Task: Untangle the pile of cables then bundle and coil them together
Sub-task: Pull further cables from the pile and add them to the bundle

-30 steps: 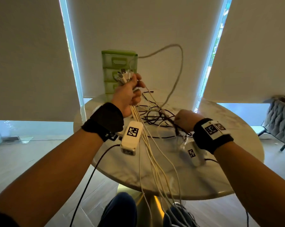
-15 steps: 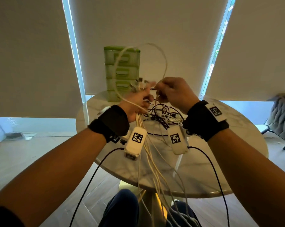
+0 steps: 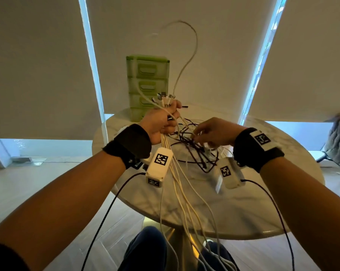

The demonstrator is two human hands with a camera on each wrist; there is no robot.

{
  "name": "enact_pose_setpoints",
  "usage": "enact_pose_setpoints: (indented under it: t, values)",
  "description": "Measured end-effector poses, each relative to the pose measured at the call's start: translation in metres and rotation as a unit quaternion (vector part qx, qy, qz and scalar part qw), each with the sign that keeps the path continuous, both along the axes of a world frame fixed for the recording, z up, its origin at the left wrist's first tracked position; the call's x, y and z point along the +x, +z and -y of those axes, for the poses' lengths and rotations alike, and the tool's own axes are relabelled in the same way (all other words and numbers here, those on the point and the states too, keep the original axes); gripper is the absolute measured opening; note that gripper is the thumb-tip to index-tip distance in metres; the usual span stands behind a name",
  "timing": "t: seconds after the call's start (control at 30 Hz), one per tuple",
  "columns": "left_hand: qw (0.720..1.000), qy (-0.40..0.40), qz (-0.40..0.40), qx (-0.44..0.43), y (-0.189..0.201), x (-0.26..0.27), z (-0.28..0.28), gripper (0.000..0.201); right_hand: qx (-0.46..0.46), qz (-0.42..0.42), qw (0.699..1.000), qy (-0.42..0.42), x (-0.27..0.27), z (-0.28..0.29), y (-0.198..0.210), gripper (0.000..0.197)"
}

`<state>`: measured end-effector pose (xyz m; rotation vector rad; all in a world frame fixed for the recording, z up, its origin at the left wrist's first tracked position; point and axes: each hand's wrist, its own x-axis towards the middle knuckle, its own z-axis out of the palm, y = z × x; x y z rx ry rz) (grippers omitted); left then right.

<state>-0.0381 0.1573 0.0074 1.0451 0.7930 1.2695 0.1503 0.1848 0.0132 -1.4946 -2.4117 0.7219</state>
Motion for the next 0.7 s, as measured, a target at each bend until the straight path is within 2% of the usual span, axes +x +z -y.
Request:
enact_pose_setpoints:
  t: [0.1, 0.17, 0.2, 0.27, 0.33, 0.37, 0.5, 0.57, 0.63, 0.7]
  values:
    - [0.998, 0.016, 0.057, 0.007, 0.006, -0.009, 0.0, 0.026, 0.082, 0.035, 0.994, -0.068, 0.02, -0.015, 0.002, 0.005]
    - [0.997, 0.028, 0.064, 0.022, 0.01, -0.015, 0.001, 0.025, 0.12, 0.047, 0.985, -0.116, 0.031, -0.021, 0.002, 0.002]
    - [0.997, 0.03, 0.06, 0.031, 0.011, -0.016, 0.001, 0.025, 0.138, 0.042, 0.982, -0.121, 0.033, -0.02, 0.002, 0.01]
    - [0.997, 0.025, 0.052, 0.043, 0.013, -0.015, 0.001, 0.024, 0.153, -0.001, 0.984, -0.087, 0.027, -0.014, 0.004, 0.032]
    - [0.997, 0.004, 0.055, 0.048, 0.016, -0.009, 0.0, 0.023, 0.152, -0.059, 0.986, -0.03, 0.011, -0.004, 0.011, 0.044]
    - [0.997, -0.009, 0.058, 0.052, 0.019, -0.005, 0.0, 0.024, 0.152, -0.068, 0.986, -0.006, 0.003, -0.001, 0.015, 0.044]
    - [0.996, -0.027, 0.037, 0.081, 0.031, 0.005, 0.003, 0.023, 0.179, -0.054, 0.982, 0.03, -0.015, 0.005, 0.028, 0.016]
    - [0.997, -0.036, 0.004, 0.061, 0.035, 0.005, 0.006, 0.021, 0.187, -0.127, 0.974, 0.019, -0.011, 0.004, 0.031, 0.014]
    - [0.997, -0.058, -0.045, -0.002, 0.032, 0.005, 0.006, 0.018, 0.177, -0.226, 0.958, 0.018, -0.008, 0.005, 0.034, 0.012]
    - [0.99, -0.083, -0.098, -0.054, 0.025, 0.009, 0.006, 0.013, 0.165, -0.281, 0.945, 0.028, -0.008, 0.007, 0.037, 0.012]
